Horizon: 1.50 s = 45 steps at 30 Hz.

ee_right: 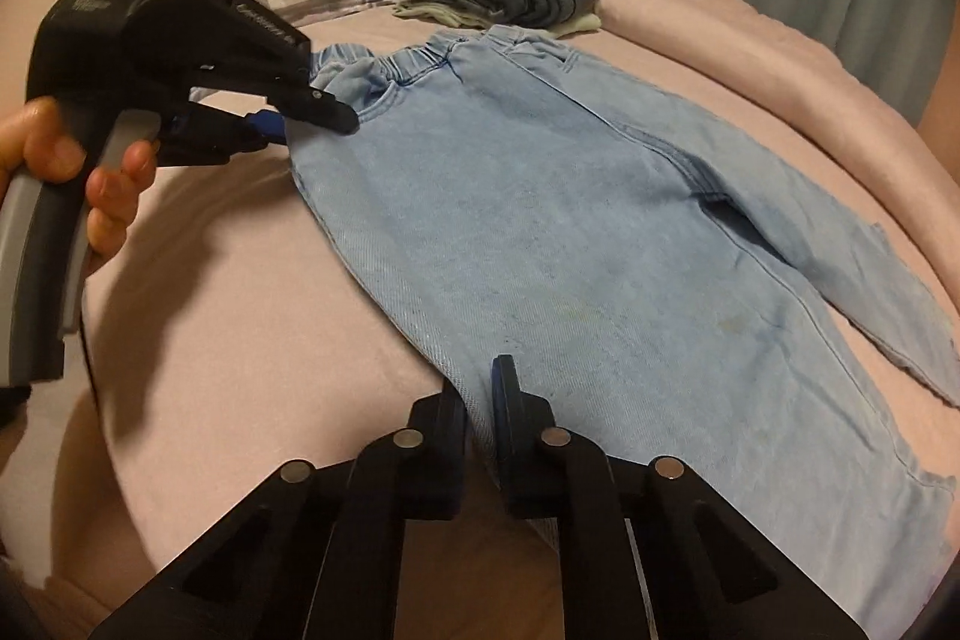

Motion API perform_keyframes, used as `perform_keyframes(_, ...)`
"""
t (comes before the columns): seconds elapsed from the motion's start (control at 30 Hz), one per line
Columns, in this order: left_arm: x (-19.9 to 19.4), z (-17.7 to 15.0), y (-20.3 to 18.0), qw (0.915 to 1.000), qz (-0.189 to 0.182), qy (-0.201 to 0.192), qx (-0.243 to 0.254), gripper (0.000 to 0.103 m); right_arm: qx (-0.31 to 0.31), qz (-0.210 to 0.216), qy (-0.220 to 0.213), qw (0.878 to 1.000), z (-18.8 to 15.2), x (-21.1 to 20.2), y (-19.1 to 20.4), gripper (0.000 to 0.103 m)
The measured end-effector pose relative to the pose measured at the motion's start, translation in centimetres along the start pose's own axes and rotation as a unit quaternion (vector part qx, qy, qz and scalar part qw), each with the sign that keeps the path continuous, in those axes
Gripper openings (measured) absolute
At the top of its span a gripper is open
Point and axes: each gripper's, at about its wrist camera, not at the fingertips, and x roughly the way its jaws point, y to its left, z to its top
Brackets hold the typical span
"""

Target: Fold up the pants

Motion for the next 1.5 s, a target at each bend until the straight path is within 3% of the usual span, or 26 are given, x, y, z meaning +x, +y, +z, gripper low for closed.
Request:
perform_keyframes(0.07, -0.6, -0.6, 0.2, 0.9999, 0.008, 0.001, 0.014, 0.017, -0.005, 0.01, -0.002, 1.0, 0.1, -0.7, 0.3, 0.008)
perform_keyframes(0.13, 0.4, -0.4, 0.7, 0.9994, 0.026, 0.01, 0.02, 0.025, -0.002, 0.033, 0.024, 0.999, 0.0, -0.1, 0.6, 0.009)
perform_keyframes(0.2, 1.3, 0.0, 1.1, 0.9992, 0.028, 0.023, 0.019, 0.027, 0.011, 0.028, 0.027, 0.999, -0.1, 1.0, 0.3, 0.012)
perform_keyframes(0.23, 1.0, 0.1, 1.0, 0.9992, 0.026, 0.022, 0.02, 0.034, 0.024, 0.038, 0.023, 0.999, -0.2, 1.0, 0.0, 0.014)
perform_keyframes(0.27, 0.4, 0.1, 0.7, 0.9985, 0.04, 0.019, 0.034, 0.051, 0.036, 0.051, 0.02, 0.998, -0.2, 0.7, -0.3, 0.026)
perform_keyframes(0.3, -0.2, 0.2, 0.3, 0.9971, 0.058, 0.013, 0.048, 0.06, 0.055, 0.071, 0.022, 0.996, -0.3, 0.1, -0.9, 0.05)
perform_keyframes(0.33, -0.8, 0.0, 0.2, 0.9959, 0.069, 0.008, 0.058, 0.071, 0.071, 0.082, 0.024, 0.994, -0.4, -0.4, -1.4, 0.06)
perform_keyframes(0.37, -1.7, 0.0, 0.0, 0.9944, 0.077, -0.003, 0.073, 0.072, 0.089, 0.091, 0.019, 0.992, -0.7, -1.2, -2.0, 0.065)
perform_keyframes(0.43, -2.9, -0.2, -0.2, 0.9916, 0.091, -0.015, 0.09, 0.072, 0.128, 0.104, -0.005, 0.986, -1.7, -3.6, -4.1, 0.065)
perform_keyframes(0.5, -4.1, -0.4, -0.3, 0.9899, 0.094, -0.032, 0.101, 0.072, 0.173, 0.076, -0.021, 0.982, -3.2, -5.8, -7.1, 0.065)
perform_keyframes(0.6, -5.4, -1.3, -1.2, 0.9863, 0.089, -0.054, 0.128, 0.072, 0.272, 0.007, -0.046, 0.961, -7.4, -10.0, -13.6, 0.065)
perform_keyframes(0.67, -5.3, -1.8, -3.2, 0.9825, 0.08, -0.065, 0.155, 0.072, 0.358, -0.048, -0.061, 0.931, -11.5, -13.0, -18.5, 0.066)
perform_keyframes(0.73, -5.1, -2.4, -4.8, 0.9802, 0.066, -0.071, 0.173, 0.072, 0.435, -0.115, -0.063, 0.891, -16.1, -15.5, -23.0, 0.066)
perform_keyframes(0.83, -3.9, -3.5, -7.3, 0.9783, 0.057, -0.059, 0.19, 0.073, 0.479, -0.186, -0.036, 0.857, -21.1, -17.0, -27.2, 0.066)
perform_keyframes(0.9, -2.8, -4.2, -8.8, 0.9764, 0.054, -0.05, 0.203, 0.073, 0.49, -0.184, -0.027, 0.852, -22.9, -17.1, -29.0, 0.066)
perform_keyframes(1.0, -1.3, -5.1, -10.5, 0.9726, 0.062, -0.037, 0.221, 0.073, 0.491, -0.145, -0.033, 0.858, -23.9, -15.9, -30.5, 0.066)
perform_keyframes(1.07, -0.1, -5.3, -11.2, 0.9699, 0.071, -0.025, 0.232, 0.073, 0.481, -0.145, -0.015, 0.865, -23.8, -14.6, -31.1, 0.058)
perform_keyframes(1.1, 0.5, -5.3, -11.6, 0.9682, 0.077, -0.021, 0.237, 0.073, 0.466, -0.152, -0.009, 0.872, -23.4, -14.3, -31.1, 0.041)
perform_keyframes(1.13, 1.0, -5.5, -11.7, 0.9662, 0.086, -0.018, 0.242, 0.073, 0.449, -0.162, -0.001, 0.879, -22.7, -14.1, -31.2, 0.031)
perform_keyframes(1.17, 1.6, -5.5, -11.7, 0.9637, 0.096, -0.011, 0.249, 0.073, 0.441, -0.161, 0.003, 0.883, -21.7, -13.9, -30.9, 0.01)
perform_keyframes(1.3, 3.4, -5.5, -11.0, 0.961, 0.12, 0.013, 0.249, 0.073, 0.417, -0.186, 0.001, 0.89, -21.3, -15.3, -30.0, 0.005)
perform_keyframes(1.4, 4.1, -6.1, -10.6, 0.9611, 0.116, 0.031, 0.249, 0.073, 0.437, -0.214, -0.015, 0.874, -22.2, -17.5, -29.9, 0.004)
perform_keyframes(1.5, 4.9, -6.5, -10.7, 0.9567, 0.123, 0.041, 0.261, 0.076, 0.451, -0.233, 0.021, 0.862, -23.7, -16.8, -30.3, 0.007)
